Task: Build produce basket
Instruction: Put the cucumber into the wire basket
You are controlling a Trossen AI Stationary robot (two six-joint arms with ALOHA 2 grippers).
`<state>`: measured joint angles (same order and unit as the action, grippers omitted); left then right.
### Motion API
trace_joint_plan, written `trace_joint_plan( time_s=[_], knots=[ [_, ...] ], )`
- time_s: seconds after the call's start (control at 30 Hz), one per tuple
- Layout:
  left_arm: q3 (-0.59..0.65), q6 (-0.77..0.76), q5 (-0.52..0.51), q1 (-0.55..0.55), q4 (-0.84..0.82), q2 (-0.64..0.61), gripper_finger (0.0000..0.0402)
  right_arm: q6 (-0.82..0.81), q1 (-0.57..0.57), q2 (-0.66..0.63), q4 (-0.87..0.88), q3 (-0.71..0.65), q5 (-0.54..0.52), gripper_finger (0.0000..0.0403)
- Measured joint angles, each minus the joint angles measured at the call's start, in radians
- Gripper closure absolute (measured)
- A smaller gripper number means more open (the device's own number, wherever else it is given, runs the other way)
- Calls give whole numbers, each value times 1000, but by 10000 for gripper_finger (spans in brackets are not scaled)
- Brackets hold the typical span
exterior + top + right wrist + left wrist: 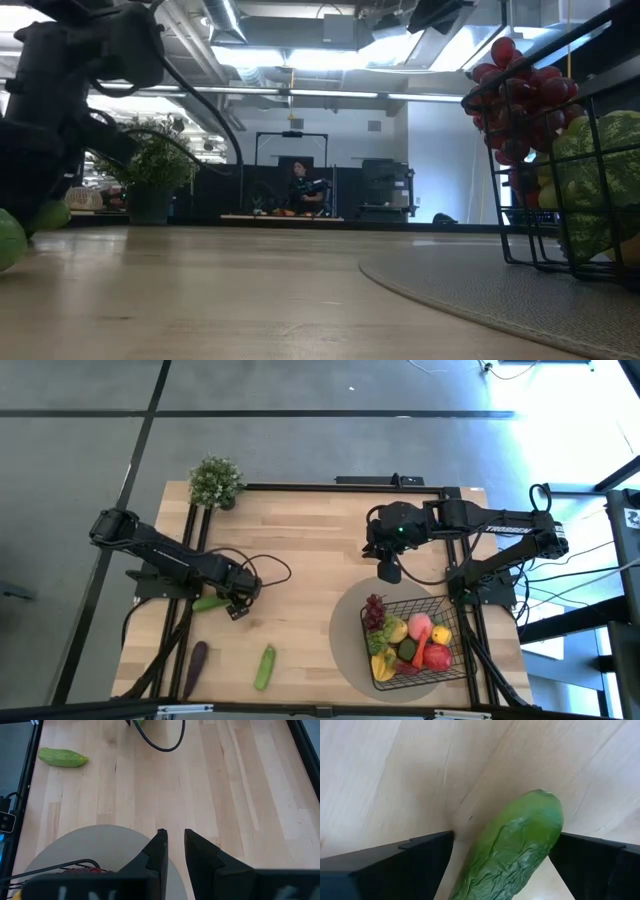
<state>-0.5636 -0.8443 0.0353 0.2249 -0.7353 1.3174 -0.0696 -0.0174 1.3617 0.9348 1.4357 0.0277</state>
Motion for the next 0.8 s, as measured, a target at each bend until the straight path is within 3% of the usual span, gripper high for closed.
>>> trace_joint_plan(
  time_s=[0.2,0.6,0.8],
  knots=[
    [0,-1,-13,18,14,0,129,0,0,0,0,0,0,347],
    [-11,14,-19,38,20,-11,284,0,0,0,0,0,0,347],
    [-95,35,-18,38,20,-11,299,0,0,0,0,0,0,347]
  ],
)
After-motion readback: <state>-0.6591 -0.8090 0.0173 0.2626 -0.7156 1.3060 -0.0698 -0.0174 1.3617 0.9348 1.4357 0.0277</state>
